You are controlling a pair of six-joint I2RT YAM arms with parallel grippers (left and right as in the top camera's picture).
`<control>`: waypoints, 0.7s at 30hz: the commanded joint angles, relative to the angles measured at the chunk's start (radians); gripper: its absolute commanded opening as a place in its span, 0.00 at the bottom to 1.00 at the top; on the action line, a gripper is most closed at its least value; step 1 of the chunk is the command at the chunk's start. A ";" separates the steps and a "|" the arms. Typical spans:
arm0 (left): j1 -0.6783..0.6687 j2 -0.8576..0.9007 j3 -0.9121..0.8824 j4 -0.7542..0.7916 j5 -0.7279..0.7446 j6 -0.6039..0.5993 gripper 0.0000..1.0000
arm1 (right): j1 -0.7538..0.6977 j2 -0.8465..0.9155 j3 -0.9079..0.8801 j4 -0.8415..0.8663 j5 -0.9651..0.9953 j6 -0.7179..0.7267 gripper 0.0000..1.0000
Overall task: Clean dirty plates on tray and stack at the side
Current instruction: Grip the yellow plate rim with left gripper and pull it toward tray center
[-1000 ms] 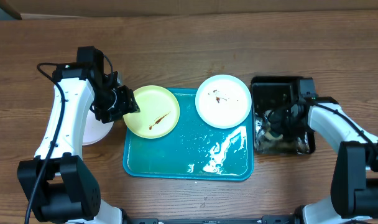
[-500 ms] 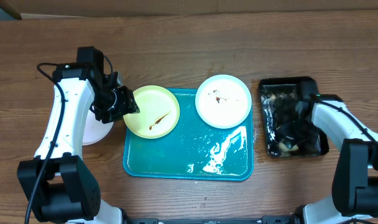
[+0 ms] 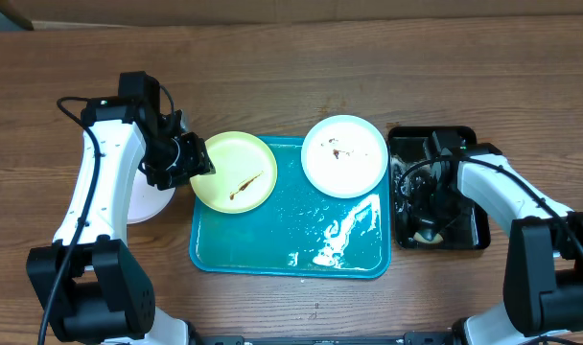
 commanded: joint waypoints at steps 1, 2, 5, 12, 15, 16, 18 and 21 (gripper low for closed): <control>-0.005 -0.016 0.017 0.000 0.001 0.023 0.59 | -0.034 0.018 -0.012 0.003 0.070 0.039 0.04; -0.005 -0.016 0.017 0.001 0.000 0.023 0.59 | -0.044 0.018 -0.011 0.016 0.069 0.039 0.04; -0.005 -0.016 0.017 0.000 -0.002 0.027 0.59 | -0.062 0.018 0.005 0.043 0.063 0.019 0.04; -0.005 -0.016 0.017 -0.003 -0.003 0.038 0.60 | -0.061 0.006 0.130 -0.011 0.043 -0.007 0.04; -0.005 -0.016 0.017 -0.003 -0.007 0.045 0.61 | -0.061 -0.019 0.187 -0.027 0.014 -0.007 0.04; -0.005 -0.016 0.017 -0.003 -0.014 0.049 0.61 | -0.061 -0.033 0.200 -0.029 0.002 -0.007 0.04; -0.005 -0.016 0.017 -0.001 -0.050 0.049 0.63 | -0.061 -0.062 0.208 -0.028 -0.019 -0.007 0.04; -0.010 -0.013 0.016 0.006 -0.127 0.070 0.68 | -0.061 -0.107 0.208 -0.026 -0.023 -0.009 0.04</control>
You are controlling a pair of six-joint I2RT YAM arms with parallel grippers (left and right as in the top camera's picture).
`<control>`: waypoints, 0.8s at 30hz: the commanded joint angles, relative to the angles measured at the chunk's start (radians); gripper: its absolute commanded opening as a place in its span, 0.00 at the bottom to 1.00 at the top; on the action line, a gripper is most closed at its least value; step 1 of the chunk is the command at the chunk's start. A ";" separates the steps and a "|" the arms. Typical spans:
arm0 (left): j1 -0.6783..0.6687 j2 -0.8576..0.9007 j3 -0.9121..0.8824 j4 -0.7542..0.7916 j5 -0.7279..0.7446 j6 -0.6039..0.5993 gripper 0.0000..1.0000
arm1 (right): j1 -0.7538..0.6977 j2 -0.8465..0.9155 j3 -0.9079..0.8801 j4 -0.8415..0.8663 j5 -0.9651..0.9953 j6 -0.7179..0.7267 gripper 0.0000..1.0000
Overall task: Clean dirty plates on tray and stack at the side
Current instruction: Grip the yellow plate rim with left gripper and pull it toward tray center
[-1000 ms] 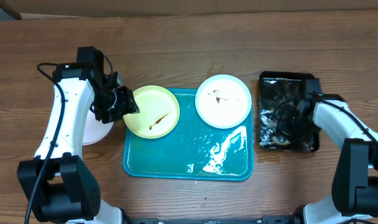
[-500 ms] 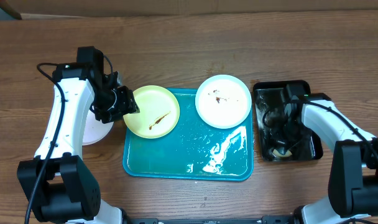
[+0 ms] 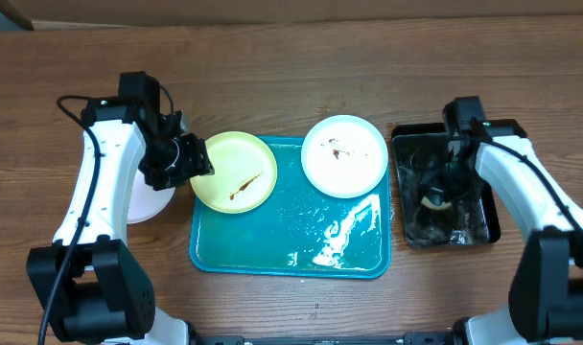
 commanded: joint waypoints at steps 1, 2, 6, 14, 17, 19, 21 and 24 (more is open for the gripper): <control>-0.011 -0.011 0.016 0.009 -0.095 0.048 0.69 | -0.006 -0.074 0.024 -0.003 -0.021 -0.006 0.04; -0.013 -0.008 0.016 0.015 -0.103 0.068 0.72 | -0.006 -0.080 0.024 -0.004 -0.021 -0.007 0.04; -0.015 0.015 0.013 0.031 -0.153 0.095 0.73 | -0.006 -0.085 0.023 -0.023 -0.021 -0.007 0.04; -0.020 0.098 0.008 0.095 -0.166 0.143 0.73 | -0.006 -0.085 0.023 -0.037 -0.021 -0.030 0.04; -0.020 0.136 0.008 0.143 -0.173 0.141 0.73 | -0.006 -0.085 0.023 -0.037 -0.021 -0.031 0.04; -0.020 0.158 0.008 0.166 -0.172 0.131 0.73 | -0.006 -0.085 0.023 -0.037 -0.021 -0.033 0.04; -0.020 0.181 0.008 0.187 -0.172 0.131 0.73 | -0.006 -0.085 0.023 -0.038 -0.021 -0.033 0.04; -0.020 0.211 0.008 0.200 -0.177 0.132 0.72 | -0.006 -0.085 0.023 -0.038 -0.021 -0.033 0.04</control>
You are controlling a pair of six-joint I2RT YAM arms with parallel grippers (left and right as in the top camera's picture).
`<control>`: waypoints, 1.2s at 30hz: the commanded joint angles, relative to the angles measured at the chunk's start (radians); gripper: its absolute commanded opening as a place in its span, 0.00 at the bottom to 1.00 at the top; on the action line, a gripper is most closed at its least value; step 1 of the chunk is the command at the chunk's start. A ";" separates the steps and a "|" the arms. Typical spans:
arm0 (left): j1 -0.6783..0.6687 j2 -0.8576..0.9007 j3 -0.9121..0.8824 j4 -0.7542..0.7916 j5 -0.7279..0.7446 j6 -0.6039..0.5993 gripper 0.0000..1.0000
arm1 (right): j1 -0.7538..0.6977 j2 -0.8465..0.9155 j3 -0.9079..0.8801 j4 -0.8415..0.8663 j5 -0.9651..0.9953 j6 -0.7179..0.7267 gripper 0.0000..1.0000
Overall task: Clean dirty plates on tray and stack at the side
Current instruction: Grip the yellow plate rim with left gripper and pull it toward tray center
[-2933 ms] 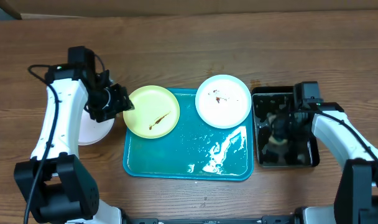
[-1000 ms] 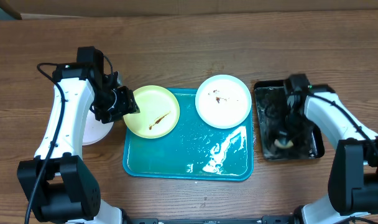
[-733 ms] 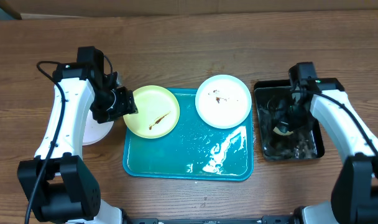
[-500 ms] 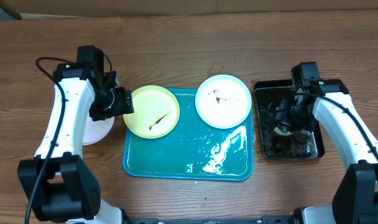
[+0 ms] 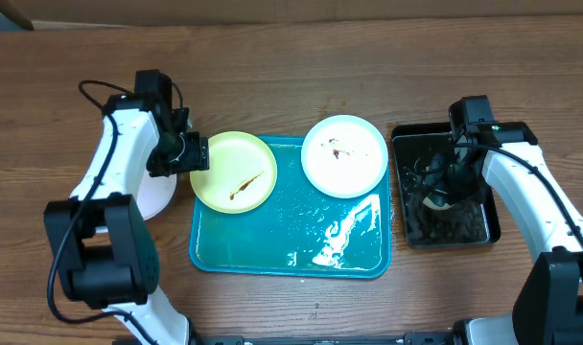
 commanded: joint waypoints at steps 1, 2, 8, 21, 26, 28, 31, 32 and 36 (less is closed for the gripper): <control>-0.008 0.044 0.008 0.006 -0.018 0.011 0.69 | -0.006 -0.020 0.023 0.000 -0.005 -0.006 0.04; -0.008 0.055 0.008 0.003 -0.019 0.011 0.66 | -0.006 -0.020 0.023 -0.001 -0.005 -0.006 0.04; -0.008 0.084 0.008 -0.038 -0.020 -0.002 0.31 | -0.006 -0.020 0.023 -0.002 -0.005 -0.006 0.04; -0.008 0.084 0.008 -0.147 0.000 -0.016 0.09 | -0.006 -0.020 0.023 -0.005 -0.005 -0.006 0.04; -0.018 0.084 0.008 -0.167 0.090 0.026 0.06 | -0.006 -0.020 0.023 -0.005 -0.005 -0.006 0.04; -0.031 0.084 0.008 -0.176 0.090 0.026 0.06 | -0.006 -0.020 0.023 -0.004 -0.005 -0.006 0.04; -0.055 0.084 0.008 -0.177 0.077 0.026 0.25 | -0.006 -0.020 0.023 -0.004 -0.005 -0.006 0.04; -0.063 0.084 0.008 -0.171 0.077 0.026 0.37 | -0.006 -0.020 0.023 -0.004 -0.005 -0.006 0.04; -0.093 0.084 0.008 -0.141 0.057 0.030 0.54 | -0.006 -0.020 0.023 -0.004 -0.005 -0.006 0.04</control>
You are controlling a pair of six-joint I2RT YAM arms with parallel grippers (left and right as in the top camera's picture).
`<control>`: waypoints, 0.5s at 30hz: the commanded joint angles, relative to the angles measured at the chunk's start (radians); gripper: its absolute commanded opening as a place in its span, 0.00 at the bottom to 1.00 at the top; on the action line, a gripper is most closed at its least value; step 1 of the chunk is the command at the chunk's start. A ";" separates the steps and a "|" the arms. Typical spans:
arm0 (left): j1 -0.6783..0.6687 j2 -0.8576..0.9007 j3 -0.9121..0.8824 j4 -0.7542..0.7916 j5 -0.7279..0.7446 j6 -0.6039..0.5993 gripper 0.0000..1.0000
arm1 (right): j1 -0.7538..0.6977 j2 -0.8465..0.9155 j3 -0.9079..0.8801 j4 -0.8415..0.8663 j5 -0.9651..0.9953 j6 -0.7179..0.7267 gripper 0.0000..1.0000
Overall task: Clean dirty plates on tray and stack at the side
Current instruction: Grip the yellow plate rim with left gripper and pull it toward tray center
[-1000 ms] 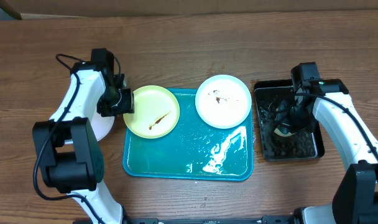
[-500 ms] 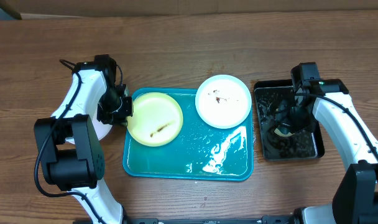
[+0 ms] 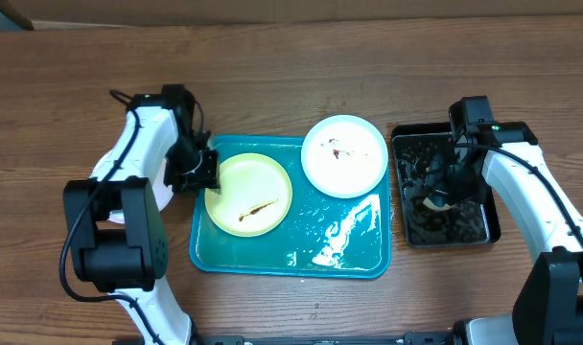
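A yellow plate (image 3: 248,194) with a brown smear lies inside the teal tray (image 3: 291,259), in its left half. My left gripper (image 3: 205,173) sits at the plate's left rim and looks shut on it. A white plate (image 3: 344,155) with brown specks rests at the tray's back right, overhanging the back edge. My right gripper (image 3: 441,192) hangs in the black bin (image 3: 443,228), shut on a pale sponge (image 3: 433,202). A clean white plate (image 3: 163,197) lies left of the tray, mostly hidden under my left arm.
The tray floor is wet and shiny near its right front. The black bin holds dark water or debris and stands just right of the tray. Brown tabletop surrounds everything; a cardboard edge runs along the back.
My left gripper has moved right and toward the front with the yellow plate, which went from overhanging the tray's back-left corner to lying fully inside the tray. The right arm has not moved.
My left gripper stayed at the yellow plate's left rim while that plate overhung the tray's corner. My right gripper was low at the bin's front, then farther back with the pale sponge, where it has stayed. Now the yellow plate is inside the tray.
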 commanded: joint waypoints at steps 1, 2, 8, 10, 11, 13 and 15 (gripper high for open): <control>-0.026 0.010 0.008 0.026 -0.024 0.019 0.56 | -0.006 -0.019 0.023 0.000 -0.005 -0.006 0.04; -0.029 0.010 0.008 0.037 -0.039 0.018 0.57 | -0.006 -0.019 0.023 0.000 -0.005 -0.006 0.04; -0.039 0.011 0.008 0.115 -0.068 0.019 0.56 | -0.006 -0.019 0.023 -0.005 -0.005 -0.006 0.04; -0.039 0.011 0.008 0.140 -0.069 0.019 0.56 | -0.006 -0.019 0.023 -0.005 -0.005 -0.006 0.04; -0.039 0.011 0.008 0.151 -0.069 0.019 0.55 | -0.006 -0.019 0.023 -0.005 -0.005 -0.006 0.04; -0.039 0.011 0.008 0.171 -0.068 0.019 0.55 | -0.006 -0.019 0.023 -0.005 -0.005 -0.006 0.04; -0.039 0.011 0.008 0.179 -0.065 0.019 0.54 | -0.006 -0.019 0.023 -0.005 -0.005 -0.006 0.04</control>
